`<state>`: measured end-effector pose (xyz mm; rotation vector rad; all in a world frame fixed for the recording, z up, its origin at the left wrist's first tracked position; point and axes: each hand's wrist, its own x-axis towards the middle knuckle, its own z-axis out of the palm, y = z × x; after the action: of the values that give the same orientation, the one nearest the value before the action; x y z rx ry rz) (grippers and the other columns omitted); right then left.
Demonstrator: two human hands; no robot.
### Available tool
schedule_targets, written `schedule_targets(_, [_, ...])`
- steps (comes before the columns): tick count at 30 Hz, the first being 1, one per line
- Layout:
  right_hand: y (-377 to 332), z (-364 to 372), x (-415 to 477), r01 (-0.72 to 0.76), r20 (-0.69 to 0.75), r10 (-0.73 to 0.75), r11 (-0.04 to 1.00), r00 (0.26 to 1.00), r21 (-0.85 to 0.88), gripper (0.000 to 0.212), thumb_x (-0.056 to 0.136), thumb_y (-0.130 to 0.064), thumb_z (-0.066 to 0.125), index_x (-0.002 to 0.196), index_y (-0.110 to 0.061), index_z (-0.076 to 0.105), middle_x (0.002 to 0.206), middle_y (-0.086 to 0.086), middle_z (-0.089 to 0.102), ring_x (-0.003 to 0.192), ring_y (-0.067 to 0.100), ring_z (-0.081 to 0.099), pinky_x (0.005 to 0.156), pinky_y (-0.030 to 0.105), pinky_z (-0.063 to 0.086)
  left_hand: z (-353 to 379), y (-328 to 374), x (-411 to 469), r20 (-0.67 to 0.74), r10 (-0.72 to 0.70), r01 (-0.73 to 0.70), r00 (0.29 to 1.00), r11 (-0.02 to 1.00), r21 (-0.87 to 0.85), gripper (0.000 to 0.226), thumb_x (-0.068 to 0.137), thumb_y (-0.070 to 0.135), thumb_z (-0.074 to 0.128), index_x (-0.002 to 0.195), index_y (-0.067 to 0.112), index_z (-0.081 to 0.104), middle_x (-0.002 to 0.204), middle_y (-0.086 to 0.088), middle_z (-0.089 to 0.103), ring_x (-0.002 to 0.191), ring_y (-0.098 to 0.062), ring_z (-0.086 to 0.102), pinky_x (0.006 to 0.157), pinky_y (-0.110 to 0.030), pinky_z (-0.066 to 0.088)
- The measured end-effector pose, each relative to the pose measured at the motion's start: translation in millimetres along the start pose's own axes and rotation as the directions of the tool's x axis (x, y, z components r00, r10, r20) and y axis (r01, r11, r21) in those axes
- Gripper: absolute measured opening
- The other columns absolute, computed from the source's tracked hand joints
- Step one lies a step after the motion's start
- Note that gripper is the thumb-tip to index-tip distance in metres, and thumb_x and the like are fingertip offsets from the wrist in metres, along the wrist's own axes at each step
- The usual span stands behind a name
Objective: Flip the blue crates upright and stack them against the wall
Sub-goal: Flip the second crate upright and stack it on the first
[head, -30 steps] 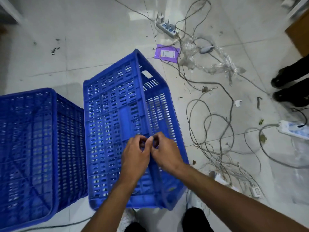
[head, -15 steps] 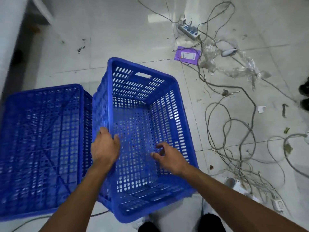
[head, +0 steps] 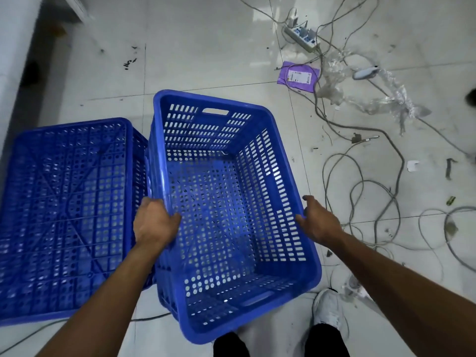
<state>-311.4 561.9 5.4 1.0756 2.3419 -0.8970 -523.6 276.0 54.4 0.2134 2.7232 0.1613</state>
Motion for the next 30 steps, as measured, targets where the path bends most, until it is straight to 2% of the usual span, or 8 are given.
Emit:
schedule_targets(2, [13, -6, 5, -0.02, 0.005, 0.021, 0.999, 1.0, -0.048, 0.065, 0.094, -0.044, 0.054, 0.145, -0.013, 0.029, 0.13, 0.01, 0.058, 0.104, 0.026, 0.064, 0.085, 0.039, 0.052, 5, -5, 3, -0.034, -0.009, 0.005, 0.999, 0.993, -0.118, 0.049, 0.083, 0.027, 0.076, 0.06, 0.012, 0.036, 0.086, -0.023, 0.055, 0.06, -0.029, 0.052, 0.052, -0.028, 0.041])
schedule_targets(5, [27, -7, 13, -0.009, 0.051, 0.014, 0.996, 0.999, -0.092, 0.071, 0.093, -0.049, 0.055, 0.148, -0.013, 0.026, 0.137, 0.01, 0.055, 0.113, 0.026, 0.062, 0.089, 0.04, 0.051, 6, -8, 6, -0.031, -0.068, 0.059, 0.997, 0.969, -0.241, 0.044, 0.085, 0.028, 0.075, 0.064, 0.008, 0.042, 0.065, -0.017, 0.047, 0.049, -0.024, 0.042, 0.047, -0.031, 0.041])
schedule_targets(8, [40, -4, 22, -0.003, 0.077, 0.012, 0.994, 0.997, -0.114, 0.074, 0.093, -0.05, 0.056, 0.15, -0.015, 0.024, 0.143, 0.01, 0.051, 0.119, 0.026, 0.059, 0.093, 0.041, 0.051, 10, -4, 7, 0.004, -0.13, 0.125, 0.991, 0.944, -0.304, 0.04, 0.089, 0.03, 0.07, 0.077, -0.002, 0.052, 0.066, -0.02, 0.051, 0.054, -0.024, 0.045, 0.05, -0.037, 0.047])
schedule_targets(12, [56, 3, 30, -0.003, 0.037, 0.006, 0.995, 0.999, -0.098, 0.078, 0.093, -0.046, 0.059, 0.152, -0.015, 0.019, 0.151, 0.01, 0.04, 0.127, 0.027, 0.054, 0.097, 0.043, 0.049, 14, 3, 9, -0.005, -0.101, 0.094, 0.995, 0.945, -0.312, 0.04, 0.09, 0.031, 0.068, 0.091, -0.008, 0.057, 0.077, -0.031, 0.062, 0.055, -0.025, 0.049, 0.057, -0.046, 0.054])
schedule_targets(18, [74, 7, 44, -0.111, 0.108, 0.106, 0.993, 0.988, 0.041, 0.084, 0.091, -0.041, 0.064, 0.154, -0.012, 0.016, 0.153, 0.013, 0.039, 0.131, 0.029, 0.05, 0.101, 0.043, 0.045, 15, 21, 12, 0.013, -0.038, 0.04, 0.999, 0.945, -0.324, 0.035, 0.092, 0.023, 0.067, 0.079, -0.005, 0.051, 0.069, -0.026, 0.056, 0.055, -0.024, 0.046, 0.053, -0.035, 0.044])
schedule_targets(21, [84, -4, 50, -0.187, 0.168, 0.169, 0.977, 0.971, 0.1, 0.082, 0.092, -0.034, 0.065, 0.154, -0.011, 0.017, 0.15, 0.015, 0.042, 0.129, 0.03, 0.052, 0.099, 0.04, 0.046, 19, 33, 12, 0.048, -0.015, 0.031, 0.999, 0.935, -0.354, 0.033, 0.092, 0.021, 0.066, 0.082, -0.008, 0.053, 0.073, -0.027, 0.058, 0.056, -0.023, 0.047, 0.054, -0.033, 0.043])
schedule_targets(24, [95, -15, 54, -0.203, 0.22, 0.178, 0.974, 0.959, 0.097, 0.082, 0.091, -0.028, 0.067, 0.153, -0.01, 0.018, 0.15, 0.015, 0.043, 0.127, 0.03, 0.053, 0.096, 0.038, 0.047, 28, 41, 13, 0.109, -0.009, 0.052, 0.994, 0.917, -0.395, 0.027, 0.092, 0.019, 0.066, 0.086, -0.007, 0.058, 0.078, -0.024, 0.064, 0.059, -0.03, 0.055, 0.057, -0.039, 0.051])
schedule_targets(30, [109, -26, 61, -0.238, 0.162, 0.216, 0.963, 0.963, 0.128, 0.057, 0.089, -0.027, 0.064, 0.136, -0.008, 0.038, 0.122, 0.01, 0.061, 0.091, 0.02, 0.058, 0.077, 0.032, 0.047, 61, 47, 9, 0.202, -0.089, 0.16, 0.975, 0.915, -0.371, 0.013, 0.088, 0.019, 0.068, 0.083, 0.007, 0.065, 0.074, -0.007, 0.066, 0.062, -0.023, 0.06, 0.053, -0.028, 0.047])
